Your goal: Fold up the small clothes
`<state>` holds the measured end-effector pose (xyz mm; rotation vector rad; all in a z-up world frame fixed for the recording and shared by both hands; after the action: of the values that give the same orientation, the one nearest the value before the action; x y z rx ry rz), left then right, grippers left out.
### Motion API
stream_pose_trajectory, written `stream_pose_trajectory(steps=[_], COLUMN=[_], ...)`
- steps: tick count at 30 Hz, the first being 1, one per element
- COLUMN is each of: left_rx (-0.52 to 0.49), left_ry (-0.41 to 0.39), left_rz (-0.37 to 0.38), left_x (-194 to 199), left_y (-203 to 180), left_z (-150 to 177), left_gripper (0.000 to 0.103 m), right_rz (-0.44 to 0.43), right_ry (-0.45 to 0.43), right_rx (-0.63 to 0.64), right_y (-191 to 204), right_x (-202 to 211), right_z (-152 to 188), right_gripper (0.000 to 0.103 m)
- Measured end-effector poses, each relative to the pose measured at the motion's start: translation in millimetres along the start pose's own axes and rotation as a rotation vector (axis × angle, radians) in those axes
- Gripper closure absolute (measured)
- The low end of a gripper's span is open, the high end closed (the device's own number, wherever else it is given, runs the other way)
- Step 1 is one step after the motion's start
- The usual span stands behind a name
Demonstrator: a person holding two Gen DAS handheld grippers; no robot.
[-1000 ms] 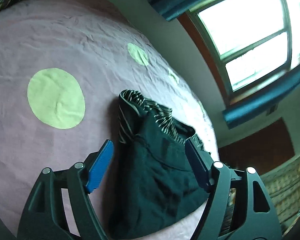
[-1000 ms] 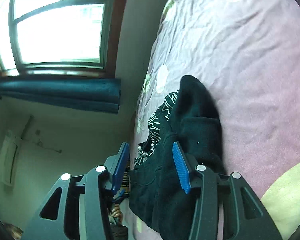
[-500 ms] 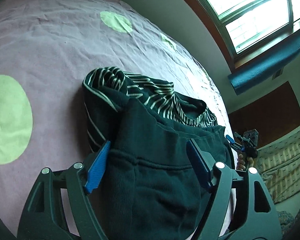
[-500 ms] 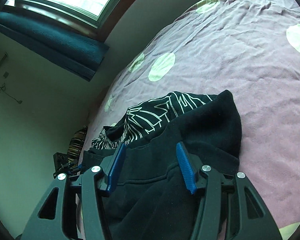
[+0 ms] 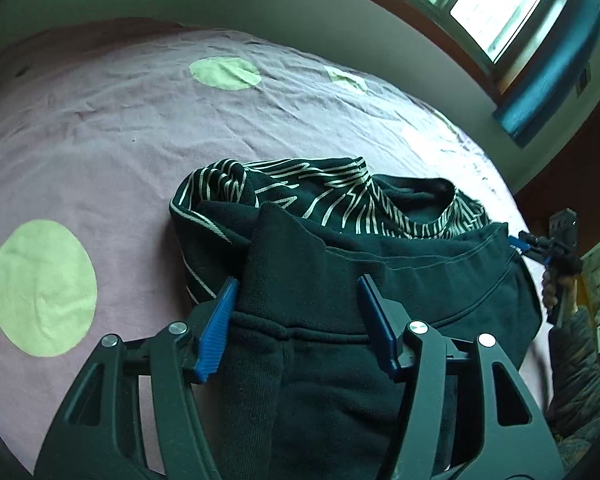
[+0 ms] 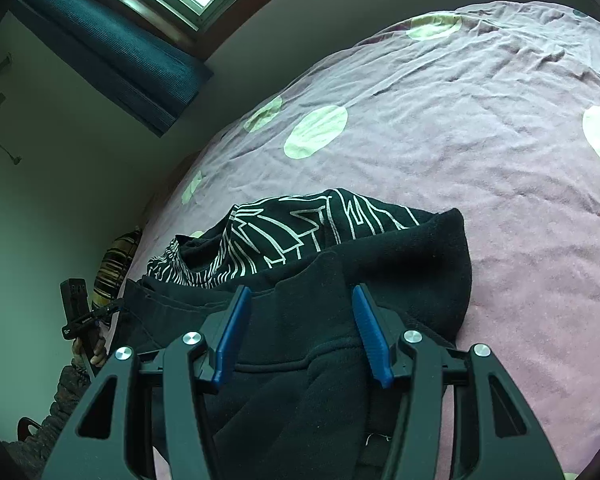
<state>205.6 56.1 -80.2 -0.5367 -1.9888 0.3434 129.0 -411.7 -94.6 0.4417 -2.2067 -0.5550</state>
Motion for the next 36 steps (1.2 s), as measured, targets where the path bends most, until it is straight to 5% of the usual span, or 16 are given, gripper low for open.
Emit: stream_pose_trajectory(steps=[3, 5, 7, 10, 15, 20, 23, 25, 27, 36], left_rx=[0.005, 0.012, 0.022, 0.011, -0.036, -0.025, -0.013, -0.016, -0.028, -0.103], left_ry=[0.021, 0.034, 0.052, 0.037, 0.011, 0.039, 0.079, 0.084, 0.070, -0.117], left_rz=[-0.008, -0.011, -0.020, -0.034, -0.053, -0.047, -0.049, -0.073, -0.076, -0.077], left_x=[-8, -13, -18, -17, -11, -15, -23, -27, -26, 21], left_y=[0, 0, 2, 1, -7, -6, -3, -2, -5, -40], left_z=[-3, -3, -2, 0, 3, 3, 6, 9, 10, -23], left_gripper=[0.052, 0.068, 0.085, 0.088, 0.089, 0.088, 0.074, 0.074, 0.089, 0.091], right_rz=[0.014, 0.045, 0.106, 0.163, 0.149, 0.137, 0.102, 0.127, 0.130, 0.086], right_ry=[0.013, 0.021, 0.053, 0.066, 0.014, 0.057, 0.106, 0.120, 0.094, -0.130], right_rx=[0.027, 0.054, 0.071, 0.097, 0.145, 0.115, 0.096, 0.106, 0.093, 0.168], right_y=[3, 4, -1, -6, 5, -5, -7, -7, -5, 47], right_x=[-5, -9, -14, -12, 3, -6, -20, -26, -22, 41], right_z=[1, 2, 4, 6, 1, -2, 2, 5, 4, -41], right_gripper=[0.051, 0.060, 0.083, 0.095, 0.097, 0.093, 0.083, 0.086, 0.090, 0.097])
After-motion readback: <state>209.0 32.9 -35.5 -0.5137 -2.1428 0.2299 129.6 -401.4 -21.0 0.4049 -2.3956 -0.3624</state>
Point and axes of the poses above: each gripper's, at about its wrist camera, not at the fingertips, and x roughly against the way its jaws point, y to its left, z to its underside, the point moved 8 cm from there along -x, roughly the way its jaws point, and after that the axes turned 11 degrees about x, right-handed, at the moved point
